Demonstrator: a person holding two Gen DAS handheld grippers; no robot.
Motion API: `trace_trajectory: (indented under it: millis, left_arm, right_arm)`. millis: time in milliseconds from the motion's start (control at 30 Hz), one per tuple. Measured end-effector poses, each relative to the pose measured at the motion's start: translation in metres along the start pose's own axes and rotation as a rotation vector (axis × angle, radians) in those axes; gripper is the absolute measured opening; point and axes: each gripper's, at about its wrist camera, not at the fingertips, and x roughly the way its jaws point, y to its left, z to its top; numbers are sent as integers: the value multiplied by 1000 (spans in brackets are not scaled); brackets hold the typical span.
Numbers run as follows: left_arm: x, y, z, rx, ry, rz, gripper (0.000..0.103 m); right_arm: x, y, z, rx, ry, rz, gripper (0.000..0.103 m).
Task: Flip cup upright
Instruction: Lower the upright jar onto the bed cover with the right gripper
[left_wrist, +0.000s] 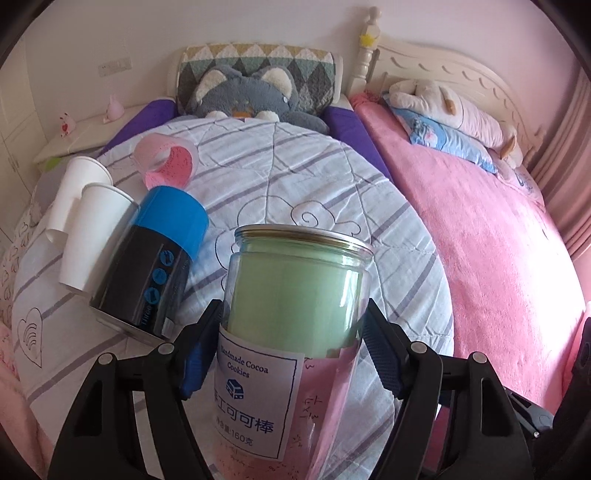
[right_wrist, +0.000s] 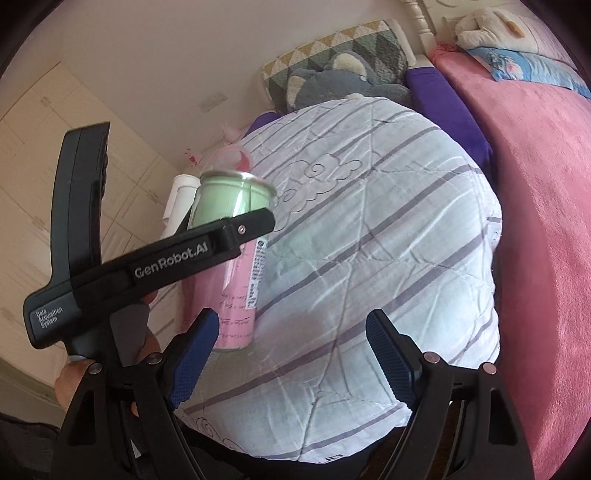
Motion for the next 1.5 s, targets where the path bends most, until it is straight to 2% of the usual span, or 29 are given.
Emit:
trace_trajectory:
  millis: [167, 367, 433, 633, 1000, 1267, 1500]
  left_arm:
    - [-7, 5, 6, -7, -50, -20, 74]
    - [-6, 9, 8, -15, -60, -23, 74]
    - [-8, 10, 8, -16, -78, -19, 74]
    - [-11, 16, 11, -30, -109, -17, 74]
    - [-14, 19, 9, -39, -111, -54, 74]
    - [-16, 20, 8, -32, -115, -77, 74]
    - [-16, 23, 7, -28, -114, -86, 74]
  right_arm:
    - [14, 17, -1, -95, -31, 60, 83]
    - [37, 35, 7, -180, -54, 97, 83]
    - [44, 34, 9, -179, -59, 71, 83]
    - [46, 28, 14, -189, -103, 115, 83]
    - [61, 36, 23, -212, -110, 252, 83]
    - [68, 38, 30, -286, -160, 264, 83]
    - [73, 47, 36, -394, -179, 226, 83]
